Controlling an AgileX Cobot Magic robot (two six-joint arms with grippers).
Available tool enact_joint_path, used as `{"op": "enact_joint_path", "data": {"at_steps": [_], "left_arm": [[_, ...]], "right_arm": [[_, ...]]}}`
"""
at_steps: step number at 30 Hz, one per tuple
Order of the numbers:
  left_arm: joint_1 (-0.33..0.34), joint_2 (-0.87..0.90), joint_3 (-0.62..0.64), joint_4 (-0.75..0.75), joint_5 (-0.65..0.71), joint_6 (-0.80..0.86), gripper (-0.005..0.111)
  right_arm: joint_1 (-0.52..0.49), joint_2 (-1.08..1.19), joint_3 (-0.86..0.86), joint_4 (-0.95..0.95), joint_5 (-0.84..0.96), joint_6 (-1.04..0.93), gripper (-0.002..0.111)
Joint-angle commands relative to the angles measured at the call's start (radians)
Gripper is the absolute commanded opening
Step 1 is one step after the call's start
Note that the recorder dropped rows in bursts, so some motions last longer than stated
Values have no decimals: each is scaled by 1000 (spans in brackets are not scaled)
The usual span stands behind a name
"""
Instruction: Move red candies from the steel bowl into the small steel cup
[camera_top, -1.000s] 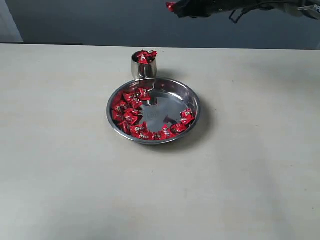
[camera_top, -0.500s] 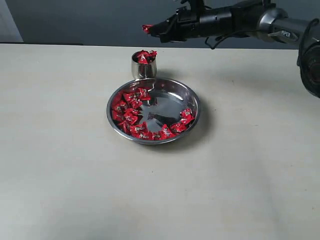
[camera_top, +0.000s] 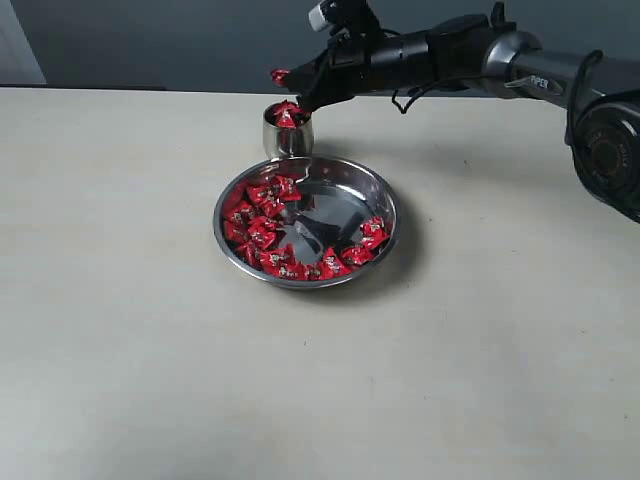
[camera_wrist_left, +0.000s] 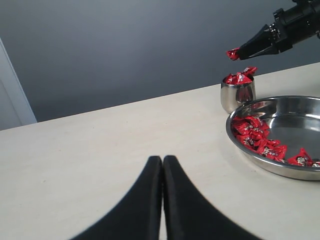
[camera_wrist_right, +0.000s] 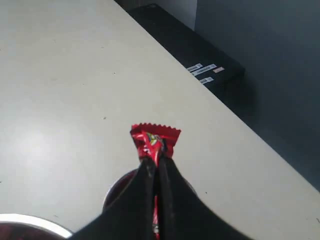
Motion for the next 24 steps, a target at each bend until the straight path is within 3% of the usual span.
{"op": "enact_joint_path", "data": {"at_steps": [1, 7, 17, 21, 23, 24], "left_arm": [[1, -5, 5, 0, -5, -2, 2], [1, -5, 5, 0, -5, -2, 2], [1, -5, 5, 0, -5, -2, 2], [1, -5, 5, 0, -5, -2, 2], [1, -5, 5, 0, -5, -2, 2], [1, -5, 5, 0, -5, -2, 2]], "right_arm": [[-2, 6, -4, -8, -10, -8, 5], [-2, 6, -4, -8, -12, -8, 24], [-2, 1, -4, 13, -6, -4, 24], [-22, -61, -4, 10, 7, 109, 24], [-59, -132, -4, -44, 96, 247, 17], [-94, -181, -4, -104, 247, 292, 2]]}}
